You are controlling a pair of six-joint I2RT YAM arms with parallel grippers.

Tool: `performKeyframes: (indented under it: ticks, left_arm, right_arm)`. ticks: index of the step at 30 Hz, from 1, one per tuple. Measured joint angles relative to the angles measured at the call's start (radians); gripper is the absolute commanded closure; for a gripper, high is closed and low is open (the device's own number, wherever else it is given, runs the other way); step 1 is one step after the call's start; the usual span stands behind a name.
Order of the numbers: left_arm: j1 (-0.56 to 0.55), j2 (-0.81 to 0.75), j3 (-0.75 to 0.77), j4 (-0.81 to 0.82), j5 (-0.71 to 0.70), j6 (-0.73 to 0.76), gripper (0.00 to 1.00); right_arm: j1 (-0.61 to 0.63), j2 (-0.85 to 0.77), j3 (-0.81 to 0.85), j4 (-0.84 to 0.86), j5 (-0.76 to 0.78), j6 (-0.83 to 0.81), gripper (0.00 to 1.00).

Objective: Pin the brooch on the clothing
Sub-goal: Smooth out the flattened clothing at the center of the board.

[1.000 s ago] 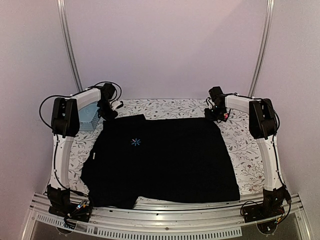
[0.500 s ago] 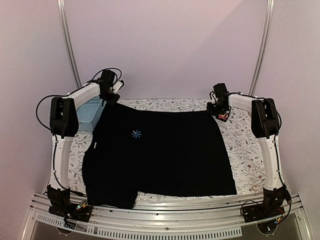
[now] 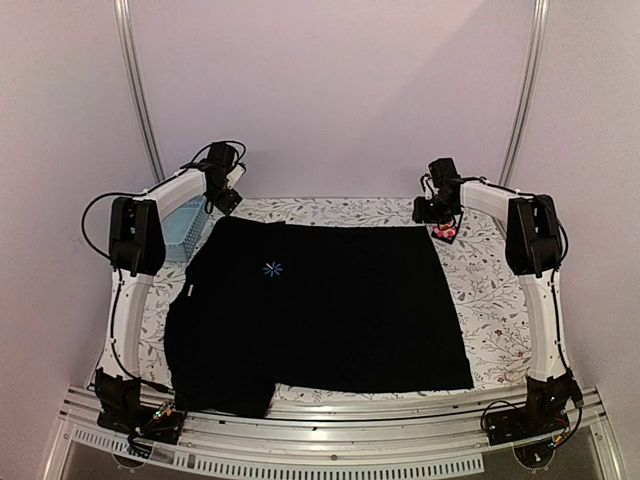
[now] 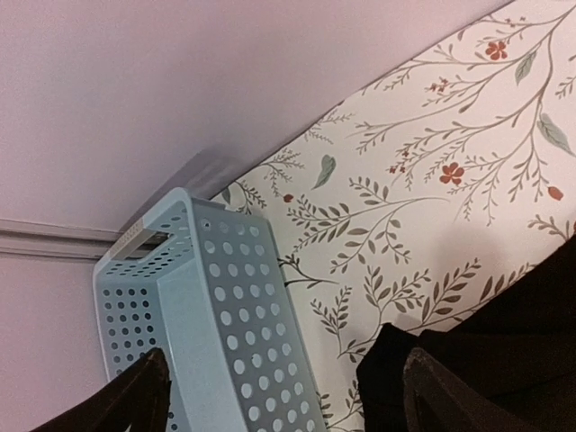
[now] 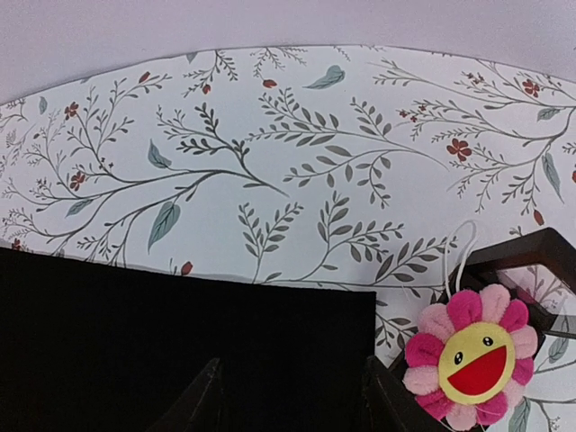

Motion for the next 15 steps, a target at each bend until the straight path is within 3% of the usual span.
performKeyframes:
  ticks: [4, 7, 11, 15]
  left_arm:
    - [-0.003, -0.093, -0.076, -0.034, 0.006, -0.024, 0.15]
    - [-0.01, -0.248, -0.243, -0.067, 0.054, -0.048, 0.27]
    - [-0.023, -0.496, -0.525, -0.106, 0.152, -0.062, 0.52]
    - [-0.032, -0.639, -0.776, -0.138, 0.217, -0.065, 0.58]
  right_arm:
    - [0.022, -0.08, -0.006, -0.055, 0.028, -0.015, 0.5]
    - [0.065, -0.19, -0.071, -0.082, 0.04, -0.014, 0.53]
    - [0.158, -0.364, -0.262, -0.089, 0.046, 0.015, 0.65]
    - [0.275, -0.487, -0.515, -0.093, 0.04, 0.085, 0.8]
